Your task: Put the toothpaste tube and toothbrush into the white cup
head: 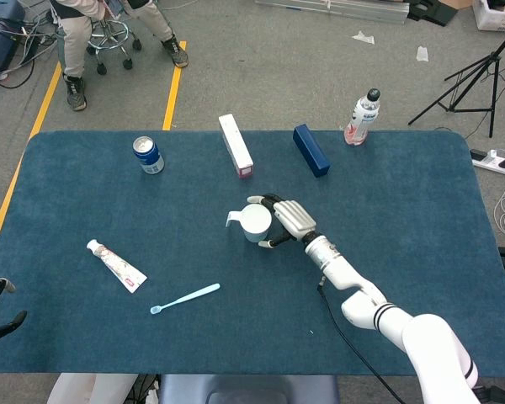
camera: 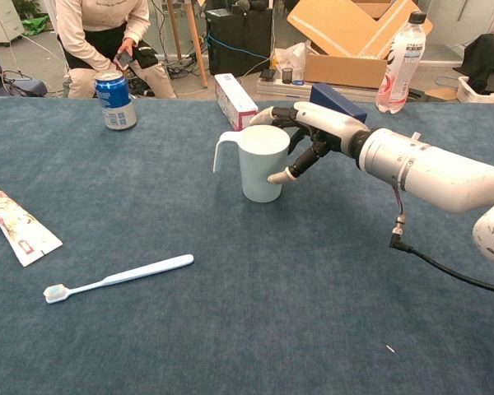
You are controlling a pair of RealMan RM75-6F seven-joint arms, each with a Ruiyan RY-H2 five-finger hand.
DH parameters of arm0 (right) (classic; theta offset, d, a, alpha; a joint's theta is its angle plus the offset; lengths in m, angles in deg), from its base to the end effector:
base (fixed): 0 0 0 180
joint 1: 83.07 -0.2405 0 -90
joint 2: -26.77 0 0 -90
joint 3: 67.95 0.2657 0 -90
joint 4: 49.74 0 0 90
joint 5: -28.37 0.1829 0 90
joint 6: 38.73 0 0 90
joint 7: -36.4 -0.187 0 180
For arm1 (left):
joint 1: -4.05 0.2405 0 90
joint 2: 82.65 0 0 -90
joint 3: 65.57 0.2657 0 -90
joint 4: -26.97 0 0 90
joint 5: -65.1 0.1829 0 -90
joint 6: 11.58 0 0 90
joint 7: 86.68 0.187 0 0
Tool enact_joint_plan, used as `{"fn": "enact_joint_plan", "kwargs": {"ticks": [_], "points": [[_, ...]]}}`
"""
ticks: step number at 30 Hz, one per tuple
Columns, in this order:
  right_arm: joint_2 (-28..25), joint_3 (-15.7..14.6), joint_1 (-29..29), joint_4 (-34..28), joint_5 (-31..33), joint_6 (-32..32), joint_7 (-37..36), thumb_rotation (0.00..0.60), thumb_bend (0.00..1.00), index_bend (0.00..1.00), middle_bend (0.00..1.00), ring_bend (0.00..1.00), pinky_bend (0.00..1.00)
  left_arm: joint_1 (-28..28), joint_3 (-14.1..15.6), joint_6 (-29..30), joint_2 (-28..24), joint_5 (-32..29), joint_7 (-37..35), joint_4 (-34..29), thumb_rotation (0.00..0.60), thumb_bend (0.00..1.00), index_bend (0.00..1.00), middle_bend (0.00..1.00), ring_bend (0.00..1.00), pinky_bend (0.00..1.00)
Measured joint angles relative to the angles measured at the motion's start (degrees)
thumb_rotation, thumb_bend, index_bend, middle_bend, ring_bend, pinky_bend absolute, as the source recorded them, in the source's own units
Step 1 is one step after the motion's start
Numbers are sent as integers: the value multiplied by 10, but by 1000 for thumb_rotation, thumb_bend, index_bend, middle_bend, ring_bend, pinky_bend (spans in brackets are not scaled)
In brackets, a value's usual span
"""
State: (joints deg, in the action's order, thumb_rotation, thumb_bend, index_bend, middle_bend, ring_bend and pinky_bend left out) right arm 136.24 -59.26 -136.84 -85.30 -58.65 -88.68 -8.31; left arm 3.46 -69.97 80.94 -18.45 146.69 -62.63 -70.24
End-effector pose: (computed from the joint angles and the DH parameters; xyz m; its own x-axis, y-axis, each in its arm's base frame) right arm -0.1243 -0.4522 -0.0701 0.0465 -0.4073 0.9121 -0.9194 -0.3743 -0.1203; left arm -0.3123 0.2011 0.2125 0.6774 -0.0605 0.7331 0.7311 0.1656 -0.6618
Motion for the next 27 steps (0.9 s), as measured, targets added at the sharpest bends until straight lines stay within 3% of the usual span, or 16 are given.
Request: {"fn": "enact_joint_plan", "kwargs": {"ticks": [8, 27], "points": [[20, 0, -3, 32, 6, -9, -4, 600, 0, 313, 454, 290, 387, 0, 1, -1, 0, 1, 1, 0, 600, 19, 472, 56, 0, 0], [37, -3, -3, 42, 7, -37, -52, 600, 0, 347, 491, 324, 417, 1, 2, -2, 2, 1, 5, 1, 600, 19, 472, 56, 0, 0]]}}
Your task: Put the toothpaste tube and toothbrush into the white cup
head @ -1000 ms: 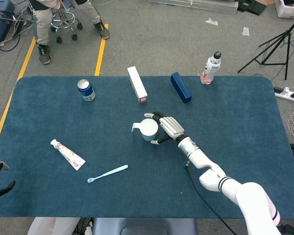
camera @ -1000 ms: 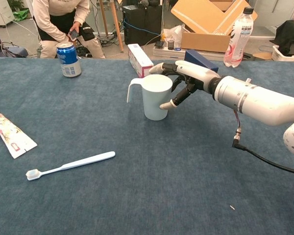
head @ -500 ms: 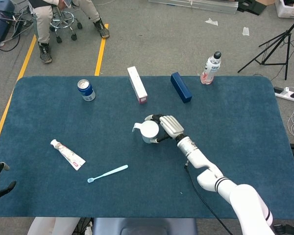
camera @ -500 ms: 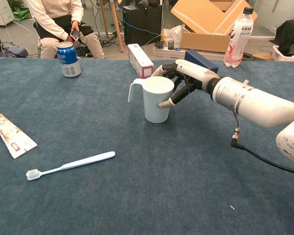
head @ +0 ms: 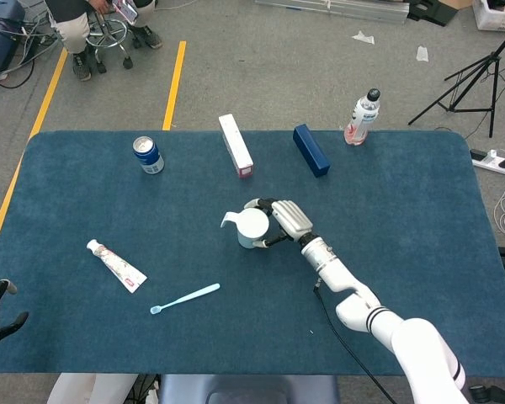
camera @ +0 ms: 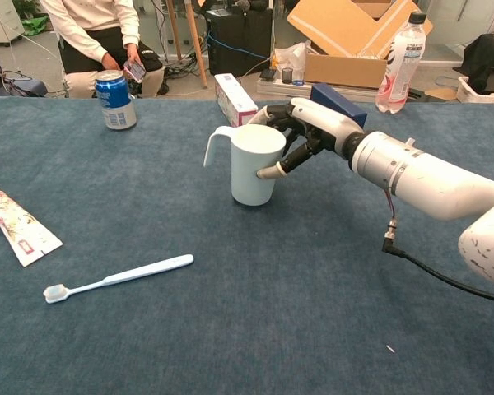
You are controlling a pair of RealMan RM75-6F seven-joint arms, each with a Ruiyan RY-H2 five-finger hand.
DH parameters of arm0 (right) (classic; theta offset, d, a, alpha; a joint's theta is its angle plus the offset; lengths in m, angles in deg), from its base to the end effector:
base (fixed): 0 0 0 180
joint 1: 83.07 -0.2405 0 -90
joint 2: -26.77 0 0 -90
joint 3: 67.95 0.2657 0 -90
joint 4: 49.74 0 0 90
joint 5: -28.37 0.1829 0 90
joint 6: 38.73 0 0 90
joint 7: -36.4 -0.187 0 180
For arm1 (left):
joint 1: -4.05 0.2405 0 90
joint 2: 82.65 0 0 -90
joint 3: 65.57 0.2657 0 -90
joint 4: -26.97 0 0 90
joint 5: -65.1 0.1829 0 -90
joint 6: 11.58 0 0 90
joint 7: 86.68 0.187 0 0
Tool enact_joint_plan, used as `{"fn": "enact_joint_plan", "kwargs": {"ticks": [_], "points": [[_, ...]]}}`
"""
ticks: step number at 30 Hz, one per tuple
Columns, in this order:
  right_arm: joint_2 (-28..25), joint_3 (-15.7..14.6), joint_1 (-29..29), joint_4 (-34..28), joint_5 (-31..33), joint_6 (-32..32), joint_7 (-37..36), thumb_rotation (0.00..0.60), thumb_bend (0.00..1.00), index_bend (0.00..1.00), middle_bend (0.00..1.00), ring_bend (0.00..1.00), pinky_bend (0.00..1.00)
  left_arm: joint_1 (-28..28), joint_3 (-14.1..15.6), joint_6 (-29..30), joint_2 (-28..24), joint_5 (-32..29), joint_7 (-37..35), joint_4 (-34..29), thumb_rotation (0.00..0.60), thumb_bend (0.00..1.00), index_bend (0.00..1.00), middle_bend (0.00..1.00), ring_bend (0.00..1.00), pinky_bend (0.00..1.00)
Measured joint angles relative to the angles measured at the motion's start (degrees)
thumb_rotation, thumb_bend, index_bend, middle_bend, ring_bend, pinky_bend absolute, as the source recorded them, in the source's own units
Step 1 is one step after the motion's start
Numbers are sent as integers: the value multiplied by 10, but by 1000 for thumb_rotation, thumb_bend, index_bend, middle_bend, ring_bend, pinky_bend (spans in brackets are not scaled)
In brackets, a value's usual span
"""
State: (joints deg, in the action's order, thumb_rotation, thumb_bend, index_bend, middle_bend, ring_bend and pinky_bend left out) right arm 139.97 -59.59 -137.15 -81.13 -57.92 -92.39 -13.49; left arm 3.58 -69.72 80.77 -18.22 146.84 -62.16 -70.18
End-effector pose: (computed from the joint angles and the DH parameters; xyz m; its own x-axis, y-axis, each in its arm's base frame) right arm -0.1157 -0.4491 -0.0764 -0.0546 -0.4007 0.9146 -0.9054 -0.3665 -0.2146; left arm -0.3129 0.1998 0.2099 0.6812 -0.0520 0.7302 0.7272 0.1629 -0.6668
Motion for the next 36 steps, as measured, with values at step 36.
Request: {"fn": "enact_joint_plan", "kwargs": {"ticks": [36], "points": [[67, -15, -50, 38, -21, -1, -20, 600, 0, 347, 491, 324, 417, 14, 3, 18, -10, 10, -1, -11, 600, 19, 472, 56, 0, 0]]}}
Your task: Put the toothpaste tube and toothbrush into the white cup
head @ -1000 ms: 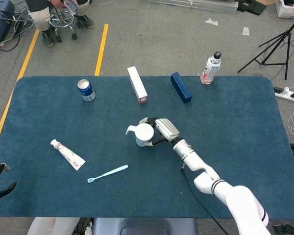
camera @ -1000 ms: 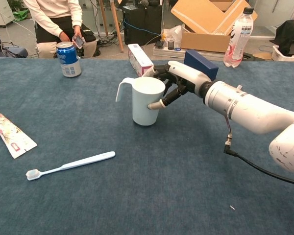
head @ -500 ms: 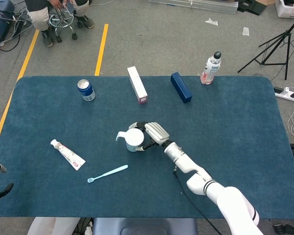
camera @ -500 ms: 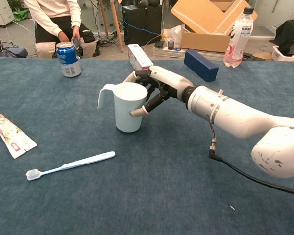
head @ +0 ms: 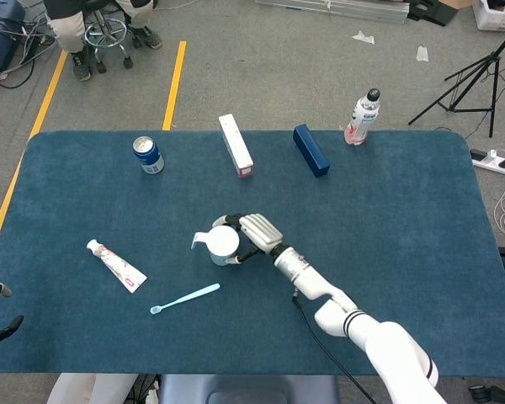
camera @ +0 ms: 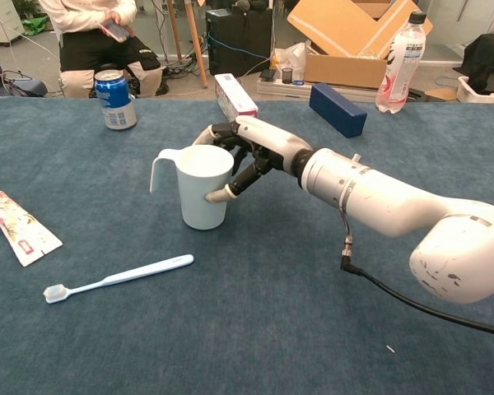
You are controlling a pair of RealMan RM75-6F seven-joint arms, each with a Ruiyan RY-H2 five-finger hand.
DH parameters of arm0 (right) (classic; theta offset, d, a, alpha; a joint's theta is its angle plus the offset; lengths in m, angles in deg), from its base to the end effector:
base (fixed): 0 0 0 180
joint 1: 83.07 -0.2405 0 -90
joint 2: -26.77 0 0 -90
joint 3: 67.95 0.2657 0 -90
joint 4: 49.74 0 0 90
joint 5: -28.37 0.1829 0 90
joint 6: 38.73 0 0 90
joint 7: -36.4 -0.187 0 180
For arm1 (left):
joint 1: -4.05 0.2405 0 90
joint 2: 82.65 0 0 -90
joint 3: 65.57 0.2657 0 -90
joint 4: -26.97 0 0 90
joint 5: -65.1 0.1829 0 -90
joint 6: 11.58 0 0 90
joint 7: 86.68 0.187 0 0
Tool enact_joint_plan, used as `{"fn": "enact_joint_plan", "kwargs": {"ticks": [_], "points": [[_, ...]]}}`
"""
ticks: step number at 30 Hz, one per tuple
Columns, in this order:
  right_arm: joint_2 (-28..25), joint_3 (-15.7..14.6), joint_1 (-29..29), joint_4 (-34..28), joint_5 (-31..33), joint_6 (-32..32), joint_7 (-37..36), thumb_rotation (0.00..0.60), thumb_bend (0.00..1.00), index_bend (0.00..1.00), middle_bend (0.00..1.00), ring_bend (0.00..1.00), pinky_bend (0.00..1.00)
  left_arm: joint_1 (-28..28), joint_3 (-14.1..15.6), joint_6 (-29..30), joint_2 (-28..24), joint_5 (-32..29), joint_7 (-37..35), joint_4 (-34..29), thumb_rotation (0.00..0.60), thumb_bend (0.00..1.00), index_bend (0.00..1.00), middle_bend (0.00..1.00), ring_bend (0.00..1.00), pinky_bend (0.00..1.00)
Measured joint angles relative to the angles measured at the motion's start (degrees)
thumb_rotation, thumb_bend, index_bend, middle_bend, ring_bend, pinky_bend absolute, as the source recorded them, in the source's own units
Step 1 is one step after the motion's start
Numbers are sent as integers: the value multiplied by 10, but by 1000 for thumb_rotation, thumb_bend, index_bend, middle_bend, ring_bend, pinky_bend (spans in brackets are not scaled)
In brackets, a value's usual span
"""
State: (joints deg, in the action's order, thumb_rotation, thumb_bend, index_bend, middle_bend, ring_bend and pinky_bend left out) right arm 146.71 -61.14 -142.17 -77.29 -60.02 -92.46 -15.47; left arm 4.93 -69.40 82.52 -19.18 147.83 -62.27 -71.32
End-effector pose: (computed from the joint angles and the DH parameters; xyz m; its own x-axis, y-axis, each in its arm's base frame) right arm -0.0641 -0.4289 -0.1211 -0.0193 -0.4793 0.8774 -0.8573 -0.4436 -0.2612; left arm -0.3105 0.1913 0.2170 0.6812 -0.0659 0.7291 0.7273 0.1740 -0.6639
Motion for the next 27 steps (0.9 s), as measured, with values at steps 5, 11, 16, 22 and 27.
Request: {"fn": "enact_joint_plan", "kwargs": {"ticks": [5, 11, 16, 22, 27], "points": [[7, -1, -4, 6, 0, 3, 0, 600, 0, 348, 491, 325, 417, 1, 1, 0, 0, 2, 0, 0, 600, 19, 472, 57, 0, 0], [13, -4, -9, 11, -2, 5, -1, 600, 0, 348, 489, 325, 417, 1, 1, 0, 0, 3, 1, -1, 600, 18, 472, 57, 0, 0], [13, -9, -11, 11, -6, 7, -1, 600, 0, 348, 442, 303, 417, 2, 2, 0, 1, 5, 3, -2, 600, 19, 472, 57, 0, 0], [3, -16, -12, 3, -11, 9, -4, 600, 0, 238, 319, 194, 418, 2, 3, -1, 2, 5, 5, -1, 600, 18, 472, 57, 0, 0], [-8, -18, -11, -6, -13, 7, 0, 600, 0, 98, 225, 126, 412, 1, 3, -3, 4, 5, 7, 1, 600, 19, 472, 57, 0, 0]]}}
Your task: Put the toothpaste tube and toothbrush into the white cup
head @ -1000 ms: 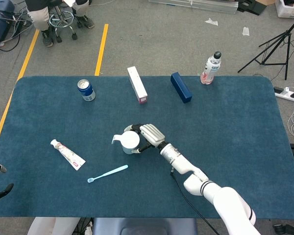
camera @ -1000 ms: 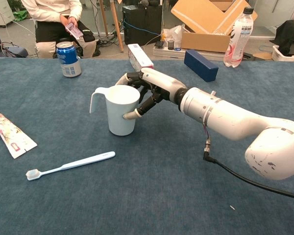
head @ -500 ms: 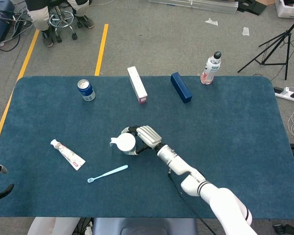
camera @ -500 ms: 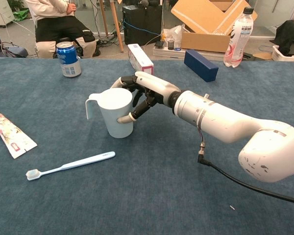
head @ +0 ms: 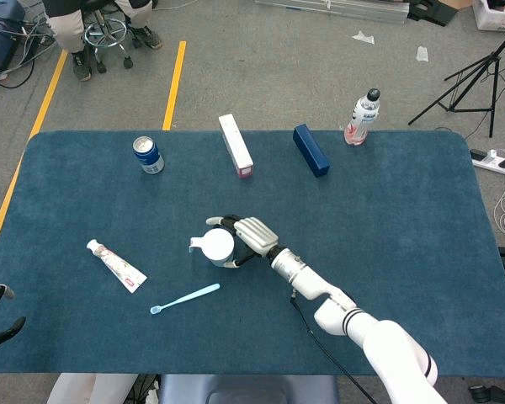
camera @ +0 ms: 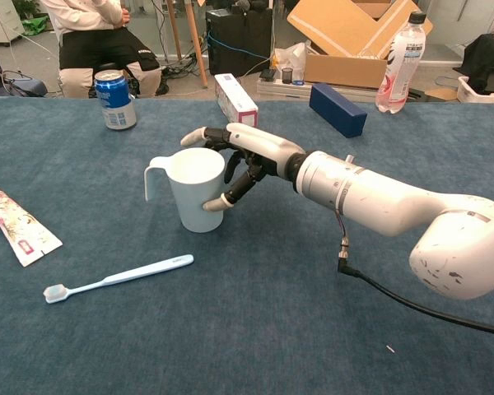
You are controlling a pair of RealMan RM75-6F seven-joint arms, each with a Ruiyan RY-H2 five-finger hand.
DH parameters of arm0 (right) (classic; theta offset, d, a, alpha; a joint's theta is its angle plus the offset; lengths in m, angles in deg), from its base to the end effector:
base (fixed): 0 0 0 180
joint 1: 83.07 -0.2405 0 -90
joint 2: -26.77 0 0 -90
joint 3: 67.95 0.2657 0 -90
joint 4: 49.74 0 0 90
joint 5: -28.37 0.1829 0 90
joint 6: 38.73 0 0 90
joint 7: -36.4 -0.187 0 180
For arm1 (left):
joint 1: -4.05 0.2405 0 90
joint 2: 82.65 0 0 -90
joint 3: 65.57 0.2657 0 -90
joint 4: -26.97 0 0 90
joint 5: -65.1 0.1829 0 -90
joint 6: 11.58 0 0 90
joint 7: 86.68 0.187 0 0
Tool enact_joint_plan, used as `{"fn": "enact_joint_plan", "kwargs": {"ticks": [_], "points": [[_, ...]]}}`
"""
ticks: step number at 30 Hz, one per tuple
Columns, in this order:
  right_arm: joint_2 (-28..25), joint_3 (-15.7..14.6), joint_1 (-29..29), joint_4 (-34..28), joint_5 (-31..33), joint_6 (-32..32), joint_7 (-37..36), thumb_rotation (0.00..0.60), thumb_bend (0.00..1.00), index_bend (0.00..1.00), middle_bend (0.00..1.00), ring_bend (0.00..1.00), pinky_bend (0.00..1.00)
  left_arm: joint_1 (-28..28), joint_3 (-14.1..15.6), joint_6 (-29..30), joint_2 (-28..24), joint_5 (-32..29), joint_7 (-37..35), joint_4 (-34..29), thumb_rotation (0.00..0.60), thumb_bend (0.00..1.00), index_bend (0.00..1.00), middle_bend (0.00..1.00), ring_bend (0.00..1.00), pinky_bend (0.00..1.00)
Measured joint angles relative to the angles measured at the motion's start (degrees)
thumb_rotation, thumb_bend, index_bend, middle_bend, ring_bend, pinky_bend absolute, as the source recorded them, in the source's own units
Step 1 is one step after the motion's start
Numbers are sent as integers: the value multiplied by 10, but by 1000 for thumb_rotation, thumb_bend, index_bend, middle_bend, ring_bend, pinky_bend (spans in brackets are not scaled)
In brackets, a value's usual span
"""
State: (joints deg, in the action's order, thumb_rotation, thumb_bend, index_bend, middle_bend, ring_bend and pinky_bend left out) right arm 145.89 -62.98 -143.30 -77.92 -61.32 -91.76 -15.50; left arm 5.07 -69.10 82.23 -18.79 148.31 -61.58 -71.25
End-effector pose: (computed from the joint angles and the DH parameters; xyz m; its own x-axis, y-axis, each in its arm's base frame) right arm -0.0584 -0.4261 -0.1252 0.0432 -0.4986 0.8658 -0.8457 -0.4796 -0.2340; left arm -0.3102 0.1900 0.2127 0.6856 -0.0562 0.7258 0.7233 0.1656 -0.6704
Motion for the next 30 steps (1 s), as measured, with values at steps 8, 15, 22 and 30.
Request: {"fn": "enact_joint_plan", "kwargs": {"ticks": [8, 15, 22, 30], "points": [[-20, 2, 4, -24, 0, -16, 22, 600, 0, 24, 146, 74, 389, -1, 1, -4, 5, 0, 4, 4, 600, 18, 472, 57, 0, 0], [-48, 6, 13, -57, 1, -38, 89, 600, 0, 23, 135, 65, 378, -4, 3, -12, 11, -3, 9, 8, 600, 18, 472, 57, 0, 0], [-115, 15, 41, -149, 16, -61, 254, 600, 0, 23, 127, 51, 375, -9, 0, -21, 18, -9, 11, 16, 600, 19, 472, 58, 0, 0], [-246, 27, 94, -360, 66, -76, 500, 600, 0, 23, 121, 42, 371, -19, 0, -41, 29, -16, 13, 29, 600, 18, 472, 57, 0, 0]]}}
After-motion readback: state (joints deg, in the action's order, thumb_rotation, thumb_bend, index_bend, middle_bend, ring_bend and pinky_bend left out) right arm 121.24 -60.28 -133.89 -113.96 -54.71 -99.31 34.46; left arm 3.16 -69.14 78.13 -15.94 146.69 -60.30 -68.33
